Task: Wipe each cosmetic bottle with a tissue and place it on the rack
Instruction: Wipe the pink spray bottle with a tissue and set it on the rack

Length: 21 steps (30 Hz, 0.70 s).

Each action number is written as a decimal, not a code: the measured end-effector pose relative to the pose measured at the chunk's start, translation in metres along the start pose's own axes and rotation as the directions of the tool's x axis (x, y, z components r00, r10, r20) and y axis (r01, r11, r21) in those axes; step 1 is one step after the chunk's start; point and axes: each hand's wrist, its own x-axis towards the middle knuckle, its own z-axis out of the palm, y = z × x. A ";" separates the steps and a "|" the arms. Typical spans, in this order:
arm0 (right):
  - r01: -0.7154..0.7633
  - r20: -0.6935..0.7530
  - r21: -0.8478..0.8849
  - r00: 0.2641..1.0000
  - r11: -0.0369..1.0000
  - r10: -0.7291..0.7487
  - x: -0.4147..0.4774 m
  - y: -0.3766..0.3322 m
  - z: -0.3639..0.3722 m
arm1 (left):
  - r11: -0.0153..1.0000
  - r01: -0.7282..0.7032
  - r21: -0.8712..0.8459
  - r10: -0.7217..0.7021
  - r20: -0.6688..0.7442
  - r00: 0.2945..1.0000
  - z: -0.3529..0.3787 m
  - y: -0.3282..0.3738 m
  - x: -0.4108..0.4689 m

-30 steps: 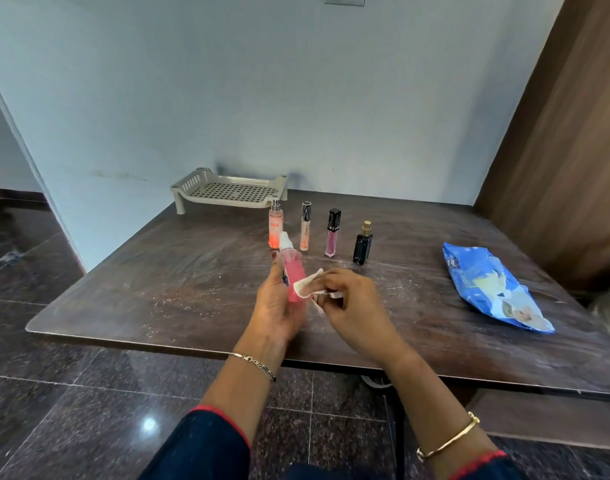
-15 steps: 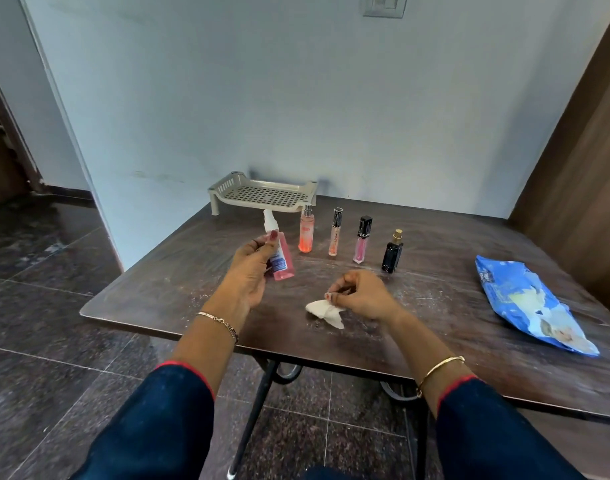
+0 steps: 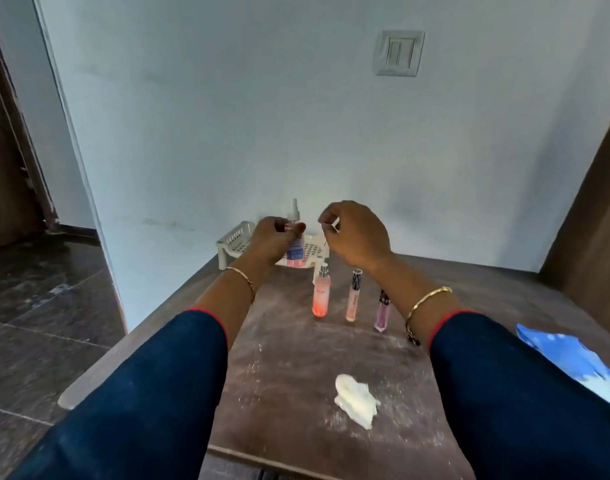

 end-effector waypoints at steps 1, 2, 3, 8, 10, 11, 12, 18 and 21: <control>0.022 0.049 0.011 0.999 1.000 -0.022 0.012 0.003 0.004 | 0.997 -0.020 0.069 0.021 -0.010 1.000 0.002 0.000 0.012; 0.042 0.112 0.017 0.993 0.999 -0.043 0.024 0.007 0.008 | 0.992 -0.031 0.119 0.033 -0.017 0.999 0.006 -0.002 0.025; 0.063 0.175 0.005 0.983 0.998 -0.063 0.034 0.011 0.013 | 0.988 -0.028 0.155 0.032 -0.024 0.999 0.010 -0.005 0.036; 0.122 0.341 -0.076 0.936 0.990 -0.089 0.069 0.033 0.048 | 0.962 -0.003 0.273 0.007 -0.014 1.000 0.026 -0.034 0.081; 0.131 0.357 -0.091 0.930 0.987 -0.091 0.079 0.041 0.060 | 0.942 0.005 0.337 -0.005 -0.001 1.000 0.031 -0.044 0.094; 0.133 0.359 -0.100 0.929 0.986 -0.089 0.082 0.045 0.064 | 0.928 0.004 0.372 -0.005 0.002 1.000 0.032 -0.049 0.098; 0.133 0.360 -0.105 0.929 0.986 -0.086 0.087 0.050 0.069 | 0.914 -0.002 0.406 -0.001 0.006 1.000 0.034 -0.054 0.103; 0.090 0.384 -0.120 0.922 0.989 -0.037 0.103 0.072 0.092 | 0.867 -0.035 0.498 0.018 0.039 0.999 0.043 -0.081 0.122; 0.084 0.408 -0.131 0.913 0.988 -0.024 0.105 0.078 0.100 | 0.877 -0.033 0.479 0.029 0.015 0.999 0.045 -0.085 0.123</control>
